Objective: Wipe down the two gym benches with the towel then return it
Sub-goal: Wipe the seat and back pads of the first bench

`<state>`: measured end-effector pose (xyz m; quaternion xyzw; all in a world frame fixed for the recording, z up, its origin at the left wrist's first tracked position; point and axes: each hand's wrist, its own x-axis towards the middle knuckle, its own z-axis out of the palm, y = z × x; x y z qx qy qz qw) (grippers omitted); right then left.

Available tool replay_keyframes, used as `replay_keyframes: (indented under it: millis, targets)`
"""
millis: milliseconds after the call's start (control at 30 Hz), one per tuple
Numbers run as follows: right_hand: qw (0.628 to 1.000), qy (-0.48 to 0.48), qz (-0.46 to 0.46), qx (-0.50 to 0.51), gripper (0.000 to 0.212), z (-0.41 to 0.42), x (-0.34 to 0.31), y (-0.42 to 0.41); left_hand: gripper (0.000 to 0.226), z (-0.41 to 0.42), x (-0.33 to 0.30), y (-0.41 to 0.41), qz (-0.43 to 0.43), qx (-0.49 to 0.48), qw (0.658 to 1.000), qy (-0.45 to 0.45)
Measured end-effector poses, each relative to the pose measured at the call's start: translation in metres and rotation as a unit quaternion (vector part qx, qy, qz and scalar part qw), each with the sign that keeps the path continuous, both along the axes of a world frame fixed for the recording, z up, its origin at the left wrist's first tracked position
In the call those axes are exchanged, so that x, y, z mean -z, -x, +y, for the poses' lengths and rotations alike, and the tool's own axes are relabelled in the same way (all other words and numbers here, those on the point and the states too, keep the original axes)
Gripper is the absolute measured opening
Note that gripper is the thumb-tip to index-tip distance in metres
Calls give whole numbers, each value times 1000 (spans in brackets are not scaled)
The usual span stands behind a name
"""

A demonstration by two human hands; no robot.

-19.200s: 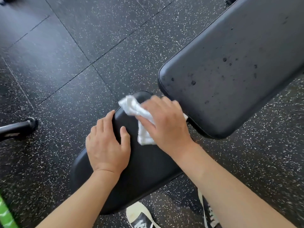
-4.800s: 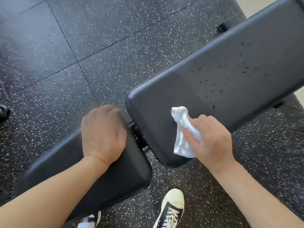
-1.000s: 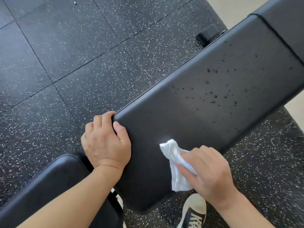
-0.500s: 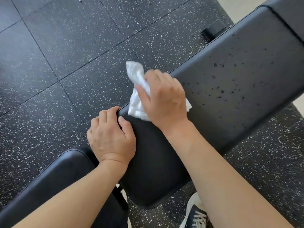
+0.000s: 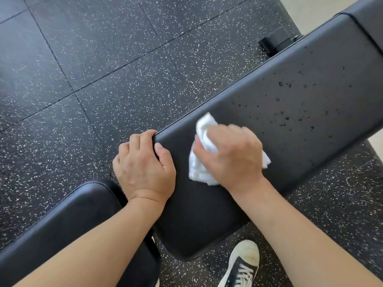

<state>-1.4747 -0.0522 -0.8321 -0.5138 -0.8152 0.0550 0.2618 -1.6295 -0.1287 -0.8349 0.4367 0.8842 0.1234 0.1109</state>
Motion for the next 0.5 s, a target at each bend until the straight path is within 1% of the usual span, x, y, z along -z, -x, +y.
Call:
replay_keyframes:
  millis: [100, 167, 200, 267, 333, 367, 400, 500]
  targets:
    - [998, 31, 46, 20, 47, 37, -4, 34, 46, 0, 0, 1, 3, -1, 1000, 0]
    - [997, 44, 53, 18, 52, 46, -5, 43, 47, 0, 1, 1, 4, 1, 1000, 1]
    - [997, 43, 57, 16, 51, 45, -6, 42, 48, 0, 1, 1, 4, 2, 1000, 1]
    - [998, 25, 57, -4, 37, 30, -6, 30, 48, 0, 0, 0, 5, 4, 1000, 3]
    - [999, 13, 16, -39, 11, -4, -4, 8, 47, 0, 0, 0, 7, 5, 1000, 4]
    - [999, 21, -7, -48, 7, -25, -2, -8, 47, -1, 0, 0, 7, 4, 1000, 4]
    - [998, 34, -17, -55, 7, -47, -2, -26, 46, -1, 0, 0, 6, 3, 1000, 3]
    - [996, 54, -11, -71, 31, -80, -4, -70, 44, -1, 1, 0, 4, 2, 1000, -5]
